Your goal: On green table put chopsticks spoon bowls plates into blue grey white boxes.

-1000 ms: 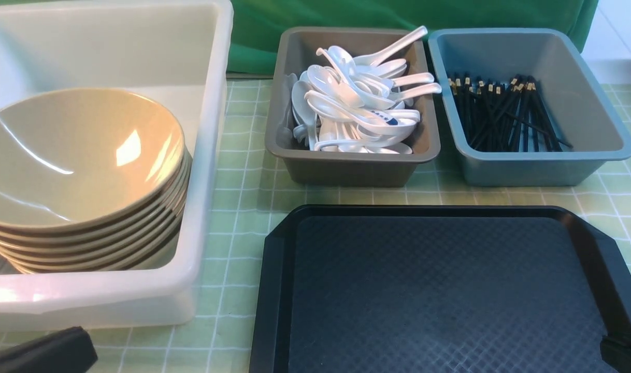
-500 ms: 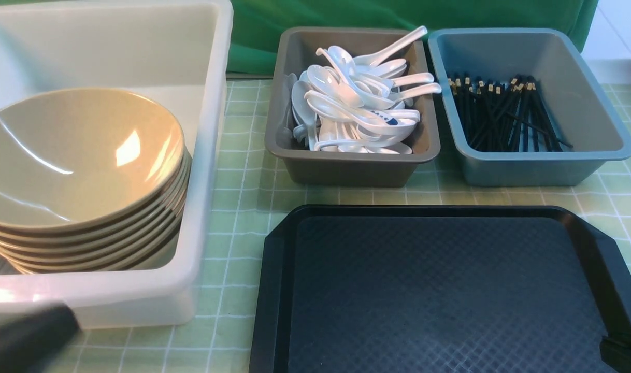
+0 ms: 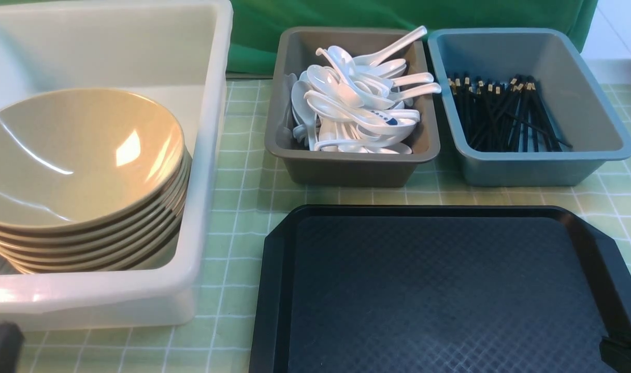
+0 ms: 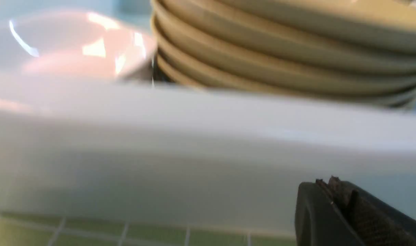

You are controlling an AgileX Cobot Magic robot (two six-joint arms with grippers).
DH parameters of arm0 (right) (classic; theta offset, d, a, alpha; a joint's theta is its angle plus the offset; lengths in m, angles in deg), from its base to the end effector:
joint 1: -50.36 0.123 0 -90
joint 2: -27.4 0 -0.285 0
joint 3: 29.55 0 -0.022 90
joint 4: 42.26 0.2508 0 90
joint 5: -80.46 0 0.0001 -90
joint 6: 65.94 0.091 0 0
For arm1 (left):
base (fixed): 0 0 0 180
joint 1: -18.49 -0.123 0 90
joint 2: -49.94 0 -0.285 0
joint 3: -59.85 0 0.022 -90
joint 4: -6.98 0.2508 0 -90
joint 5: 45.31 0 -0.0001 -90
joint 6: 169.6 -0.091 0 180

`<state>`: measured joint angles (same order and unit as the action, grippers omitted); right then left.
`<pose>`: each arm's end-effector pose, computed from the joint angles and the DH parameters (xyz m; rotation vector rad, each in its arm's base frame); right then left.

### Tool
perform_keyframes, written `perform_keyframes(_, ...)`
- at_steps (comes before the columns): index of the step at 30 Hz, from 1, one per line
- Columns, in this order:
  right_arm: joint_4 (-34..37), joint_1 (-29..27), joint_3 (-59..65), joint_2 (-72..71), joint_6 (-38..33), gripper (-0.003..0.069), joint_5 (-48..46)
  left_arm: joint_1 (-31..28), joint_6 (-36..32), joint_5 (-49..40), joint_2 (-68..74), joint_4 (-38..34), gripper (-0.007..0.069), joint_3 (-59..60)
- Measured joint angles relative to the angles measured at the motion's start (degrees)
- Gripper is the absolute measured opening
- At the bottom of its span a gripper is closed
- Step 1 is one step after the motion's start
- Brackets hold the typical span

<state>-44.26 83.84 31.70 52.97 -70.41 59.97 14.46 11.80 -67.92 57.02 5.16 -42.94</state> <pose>0.0665 0.0426 0.2547 -0.6339 1.7749 0.3142 0.0515 0.0025 0.1784 -0.1073 1.8625 0.0001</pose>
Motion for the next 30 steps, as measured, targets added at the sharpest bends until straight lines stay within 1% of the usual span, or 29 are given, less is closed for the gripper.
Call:
perform_keyframes(3,0.0,0.0,0.0,0.0,0.0,0.0078,0.0,0.9,0.0,0.6,-0.1,0.3,-0.0001,0.8)
perform_keyframes(11,0.0,0.0,0.0,0.0,0.0,0.0083,0.1,7.4,0.4,1.8,0.0,1.1,-0.0001,1.0)
perform_keyframes(23,0.0,-0.2,0.0,0.0,0.0,0.0094,0.1,7.9,0.4,1.8,0.0,1.1,-0.0001,1.0)
perform_keyframes(26,0.0,-2.8,0.0,0.0,0.0,0.0097,0.1,7.9,0.4,1.8,0.0,1.1,-0.0001,1.0)
perform_keyframes(29,0.0,-9.2,0.0,0.0,0.0,0.0098,0.1,7.9,0.4,1.8,0.0,1.1,-0.0001,1.0)
perform_keyframes(30,0.0,-10.2,0.0,0.0,0.0,0.0098,0.1,7.9,0.4,1.8,0.0,1.1,-0.0001,1.0)
